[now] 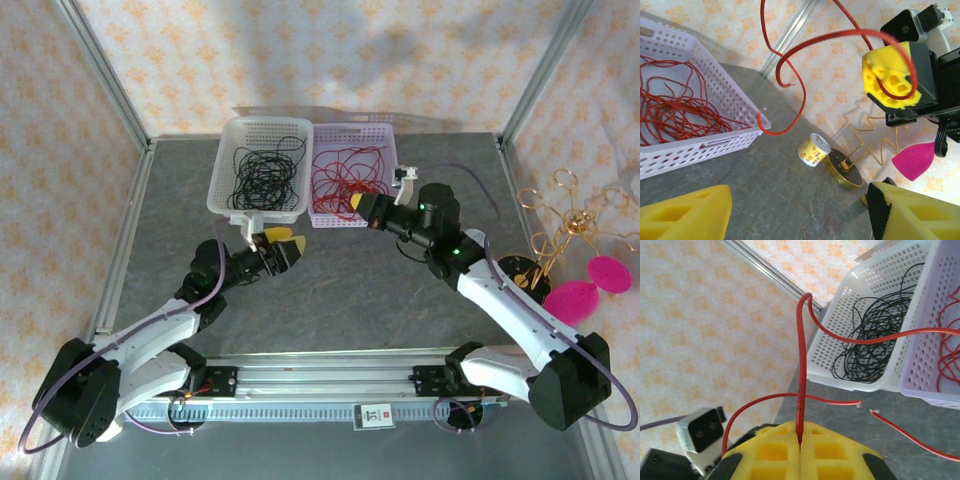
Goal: Untangle the cables
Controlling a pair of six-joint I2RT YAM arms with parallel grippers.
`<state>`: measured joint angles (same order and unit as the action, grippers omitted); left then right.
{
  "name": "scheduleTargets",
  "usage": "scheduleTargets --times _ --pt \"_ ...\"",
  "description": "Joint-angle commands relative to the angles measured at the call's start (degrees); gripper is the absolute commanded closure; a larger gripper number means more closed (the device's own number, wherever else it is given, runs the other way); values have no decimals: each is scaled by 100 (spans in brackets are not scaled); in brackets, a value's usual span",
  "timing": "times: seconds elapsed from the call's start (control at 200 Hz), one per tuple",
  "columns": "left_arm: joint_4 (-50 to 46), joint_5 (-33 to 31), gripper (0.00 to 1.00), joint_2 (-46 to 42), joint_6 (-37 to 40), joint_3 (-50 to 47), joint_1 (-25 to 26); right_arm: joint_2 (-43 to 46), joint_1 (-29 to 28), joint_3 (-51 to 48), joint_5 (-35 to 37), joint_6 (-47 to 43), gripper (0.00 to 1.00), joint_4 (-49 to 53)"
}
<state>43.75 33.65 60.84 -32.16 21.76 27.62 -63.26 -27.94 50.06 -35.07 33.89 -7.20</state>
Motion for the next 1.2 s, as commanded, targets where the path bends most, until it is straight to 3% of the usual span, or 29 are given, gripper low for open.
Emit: scheduleTargets --times 0.0,0.2,0.385,0.536,0.731,0.886,1.196 --pt "804 -38 28 112 -106 303 18 95 0 266 -166 472 100 -374" --pt "902 265 22 -309 235 556 43 120 8 158 -110 973 100 -499" --pt "-1703 -161 16 -734 1973 1469 50 33 53 260 -150 1264 100 -170" --pt "-2771 12 11 -353 3381 2102 42 -58 131 501 -489 1179 100 200" --pt "-2565 -435 9 170 4383 2308 43 -132 223 855 -918 790 100 816" --pt "-2257 -561 8 451 4598 2474 42 -198 267 965 -1211 527 100 1136" --pt "-2330 -230 13 744 4743 2756 49 -323 279 1068 -1428 254 100 1329"
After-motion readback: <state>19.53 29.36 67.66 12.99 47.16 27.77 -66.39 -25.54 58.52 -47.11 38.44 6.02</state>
